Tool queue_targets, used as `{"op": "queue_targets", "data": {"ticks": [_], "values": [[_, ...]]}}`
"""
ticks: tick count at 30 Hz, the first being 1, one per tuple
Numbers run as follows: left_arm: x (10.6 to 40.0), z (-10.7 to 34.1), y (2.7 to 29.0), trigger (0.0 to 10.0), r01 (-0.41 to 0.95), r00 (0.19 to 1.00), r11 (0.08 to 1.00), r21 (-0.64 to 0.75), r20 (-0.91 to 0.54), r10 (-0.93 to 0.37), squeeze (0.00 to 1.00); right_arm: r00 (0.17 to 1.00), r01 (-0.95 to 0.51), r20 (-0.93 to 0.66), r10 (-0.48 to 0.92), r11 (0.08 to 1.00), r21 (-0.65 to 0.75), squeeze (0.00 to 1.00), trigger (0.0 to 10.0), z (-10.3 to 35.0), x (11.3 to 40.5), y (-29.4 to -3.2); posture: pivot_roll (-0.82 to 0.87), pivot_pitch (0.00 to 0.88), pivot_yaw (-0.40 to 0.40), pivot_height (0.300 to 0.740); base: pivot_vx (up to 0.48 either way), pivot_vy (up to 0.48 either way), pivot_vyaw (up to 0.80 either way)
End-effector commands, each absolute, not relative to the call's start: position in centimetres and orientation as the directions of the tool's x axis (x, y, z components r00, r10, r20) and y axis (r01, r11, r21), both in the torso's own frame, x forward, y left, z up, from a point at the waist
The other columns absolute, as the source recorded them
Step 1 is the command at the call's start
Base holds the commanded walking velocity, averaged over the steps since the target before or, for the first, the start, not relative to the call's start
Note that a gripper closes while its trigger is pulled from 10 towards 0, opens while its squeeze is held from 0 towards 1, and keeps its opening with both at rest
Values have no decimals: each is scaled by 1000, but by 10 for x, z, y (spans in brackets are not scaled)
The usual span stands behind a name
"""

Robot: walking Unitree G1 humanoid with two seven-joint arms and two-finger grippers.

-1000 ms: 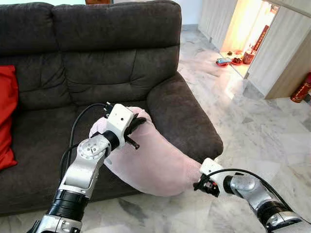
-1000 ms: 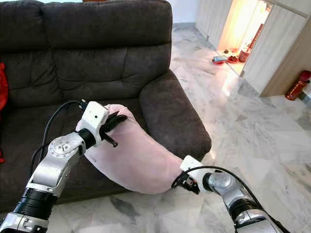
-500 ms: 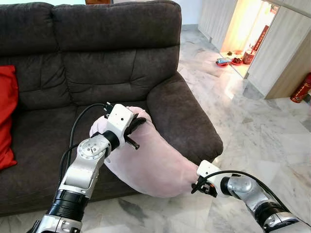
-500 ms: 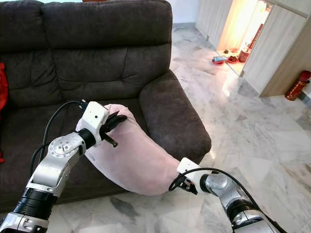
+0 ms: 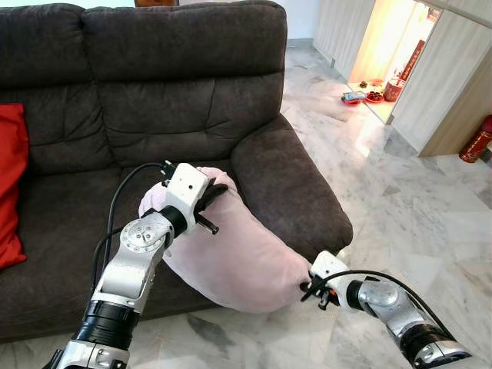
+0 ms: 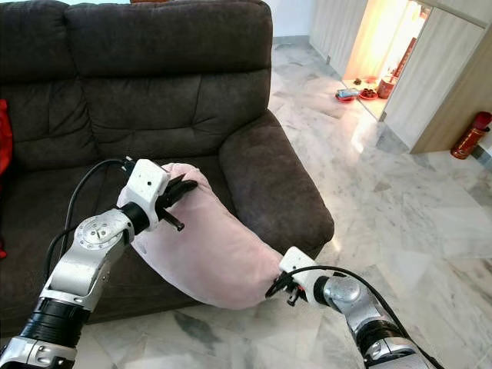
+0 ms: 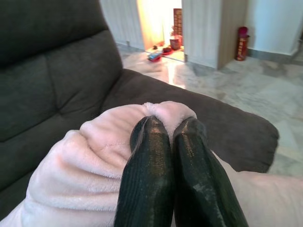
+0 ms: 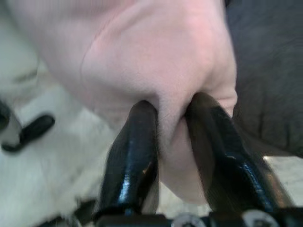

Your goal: Move the pillow to the sofa from floor

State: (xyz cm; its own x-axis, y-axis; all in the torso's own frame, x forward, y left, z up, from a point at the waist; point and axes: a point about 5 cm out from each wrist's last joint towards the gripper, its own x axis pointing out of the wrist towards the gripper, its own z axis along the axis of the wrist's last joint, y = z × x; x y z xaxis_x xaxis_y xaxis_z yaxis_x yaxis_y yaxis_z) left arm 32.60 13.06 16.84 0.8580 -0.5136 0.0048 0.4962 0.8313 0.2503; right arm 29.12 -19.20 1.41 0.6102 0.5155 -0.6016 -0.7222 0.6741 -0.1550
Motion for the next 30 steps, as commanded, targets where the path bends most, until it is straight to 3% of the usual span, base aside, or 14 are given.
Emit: {"op": "queue_targets", "data": {"ticks": [1, 6, 11, 12, 13, 22, 30], "values": [[326, 194, 126, 10000, 470, 847, 837, 280, 126, -517, 0, 653, -701, -529, 543, 697, -149, 0, 0, 23, 298, -186, 122, 0, -59, 740, 0, 0, 0], [331, 196, 134, 10000, 352, 897, 895, 273, 173, -406, 0, 734, -644, -373, 568, 756, -117, 0, 0, 37, 305, -176, 117, 0, -57, 740, 0, 0, 0], [332, 196, 143, 10000, 239, 930, 933, 270, 213, -300, 0, 865, -491, -167, 473, 866, -94, 0, 0, 60, 318, -177, 108, 0, -54, 740, 0, 0, 0], [330, 194, 141, 10000, 240, 929, 933, 268, 214, -301, 0, 892, -448, -102, 441, 892, -64, 0, 4000, 68, 321, -174, 104, 0, -52, 740, 0, 0, 0], [327, 192, 140, 10000, 245, 927, 931, 271, 214, -306, 0, 904, -426, -47, 424, 904, -40, 0, 10000, 74, 322, -172, 104, 0, -52, 740, 0, 0, 0], [319, 182, 130, 10000, 215, 927, 935, 283, 243, -287, 0, 939, -316, 158, 306, 948, 41, 0, 10000, 106, 326, -153, 105, 0, -57, 740, 0, 0, 0], [319, 181, 133, 10000, 149, 932, 961, 235, 290, -216, 0, 954, -259, 189, 233, 958, 122, 0, 10000, 116, 329, -142, 106, 0, -67, 740, 0, 0, 0]]}}
